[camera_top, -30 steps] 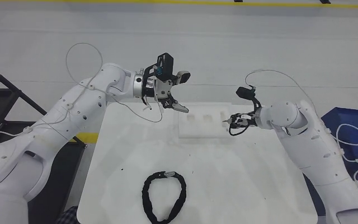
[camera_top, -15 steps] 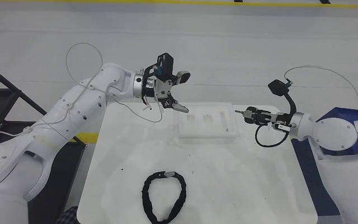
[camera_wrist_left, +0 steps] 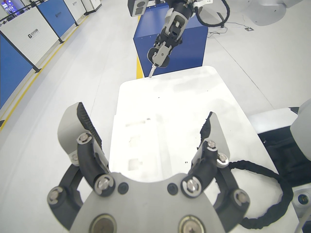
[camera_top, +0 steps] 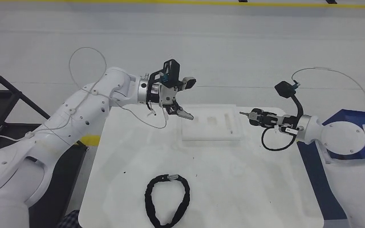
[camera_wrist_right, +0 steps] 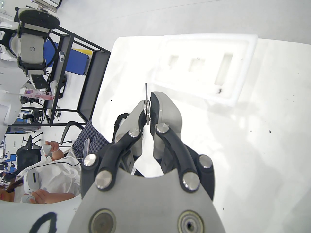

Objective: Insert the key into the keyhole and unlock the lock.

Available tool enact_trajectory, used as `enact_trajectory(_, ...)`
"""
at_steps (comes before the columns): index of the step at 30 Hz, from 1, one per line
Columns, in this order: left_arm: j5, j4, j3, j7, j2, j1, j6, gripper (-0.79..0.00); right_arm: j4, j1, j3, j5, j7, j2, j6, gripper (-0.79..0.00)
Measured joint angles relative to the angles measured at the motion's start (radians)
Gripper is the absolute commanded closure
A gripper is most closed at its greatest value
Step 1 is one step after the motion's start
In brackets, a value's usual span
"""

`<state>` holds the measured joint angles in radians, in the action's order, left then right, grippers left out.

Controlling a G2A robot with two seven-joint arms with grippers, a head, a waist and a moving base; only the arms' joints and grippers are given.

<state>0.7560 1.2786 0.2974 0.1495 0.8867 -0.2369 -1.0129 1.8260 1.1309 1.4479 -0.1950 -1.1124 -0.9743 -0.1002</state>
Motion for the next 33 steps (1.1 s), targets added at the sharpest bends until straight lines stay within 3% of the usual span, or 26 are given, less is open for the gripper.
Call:
enact_trajectory(10,0.126,0.041,-0.122,0.125,-0.043,-0.084,0.001,-0.785,0.000,0.000,0.000,0.000,0.000,0.000,0.000,0.000)
enact_trajectory(15,0.196,0.047,-0.127,0.153,-0.051,-0.152,0.001,-0.785,0.000,0.000,0.000,0.000,0.000,0.000,0.000,0.000)
enact_trajectory(23,0.314,0.049,-0.127,0.145,-0.062,-0.227,0.001,-0.785,0.000,0.000,0.000,0.000,0.000,0.000,0.000,0.000)
enact_trajectory(33,0.351,0.051,-0.127,0.041,-0.082,-0.289,0.001,-0.785,0.000,0.000,0.000,0.000,0.000,0.000,0.000,0.000)
